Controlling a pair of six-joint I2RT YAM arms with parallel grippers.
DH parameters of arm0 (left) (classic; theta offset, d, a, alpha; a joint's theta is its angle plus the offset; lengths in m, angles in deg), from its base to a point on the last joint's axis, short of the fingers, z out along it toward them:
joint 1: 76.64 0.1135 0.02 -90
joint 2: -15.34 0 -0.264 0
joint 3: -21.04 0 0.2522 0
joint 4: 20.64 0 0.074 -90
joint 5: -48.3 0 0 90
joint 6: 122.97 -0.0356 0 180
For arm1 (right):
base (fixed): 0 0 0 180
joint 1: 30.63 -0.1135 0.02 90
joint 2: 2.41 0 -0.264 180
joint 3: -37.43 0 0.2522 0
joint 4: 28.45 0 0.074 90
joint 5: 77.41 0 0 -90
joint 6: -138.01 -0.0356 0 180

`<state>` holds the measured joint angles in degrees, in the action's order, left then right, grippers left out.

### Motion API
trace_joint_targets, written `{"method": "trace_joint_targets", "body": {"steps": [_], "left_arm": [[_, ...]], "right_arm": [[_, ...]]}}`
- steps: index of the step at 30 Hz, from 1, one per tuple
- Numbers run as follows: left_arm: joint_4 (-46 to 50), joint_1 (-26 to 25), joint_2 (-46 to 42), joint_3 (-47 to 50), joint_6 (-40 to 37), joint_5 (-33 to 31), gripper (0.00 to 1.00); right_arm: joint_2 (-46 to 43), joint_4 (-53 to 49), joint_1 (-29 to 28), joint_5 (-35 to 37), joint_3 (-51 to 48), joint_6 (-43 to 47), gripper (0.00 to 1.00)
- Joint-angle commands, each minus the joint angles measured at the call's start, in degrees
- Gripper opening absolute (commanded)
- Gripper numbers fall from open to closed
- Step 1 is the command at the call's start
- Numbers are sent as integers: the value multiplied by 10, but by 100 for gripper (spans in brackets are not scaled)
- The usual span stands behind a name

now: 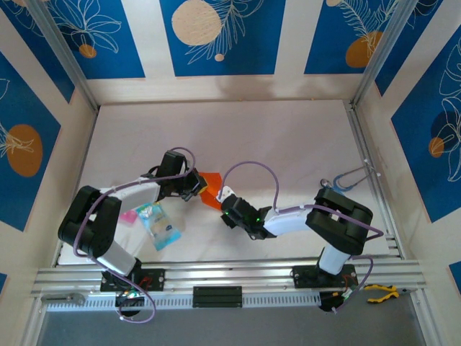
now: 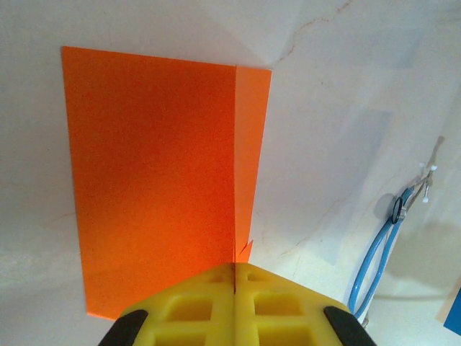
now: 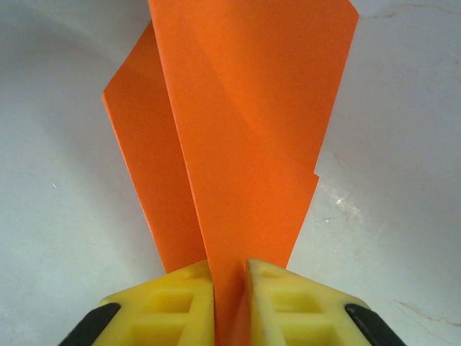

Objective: Fold a paper plane with a square sheet of paper (pick it up from the middle)
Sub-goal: Fourth fold the wing at the center of the table.

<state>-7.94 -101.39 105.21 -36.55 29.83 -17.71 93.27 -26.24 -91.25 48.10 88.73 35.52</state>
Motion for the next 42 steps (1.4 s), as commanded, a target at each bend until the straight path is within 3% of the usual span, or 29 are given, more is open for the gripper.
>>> {"method": "trace_joint_targets", "body": {"steps": [1, 32, 42], "left_arm": [[-8, 6, -2, -5, 6, 11, 2], [-11, 6, -1, -2, 9, 13, 2], [-7, 6, -5, -5, 7, 12, 5]], "right_arm": [[1, 18, 3, -5, 20, 5, 18], [12, -14, 7, -9, 31, 0, 15], [7, -11, 15, -27, 27, -11, 8]]}}
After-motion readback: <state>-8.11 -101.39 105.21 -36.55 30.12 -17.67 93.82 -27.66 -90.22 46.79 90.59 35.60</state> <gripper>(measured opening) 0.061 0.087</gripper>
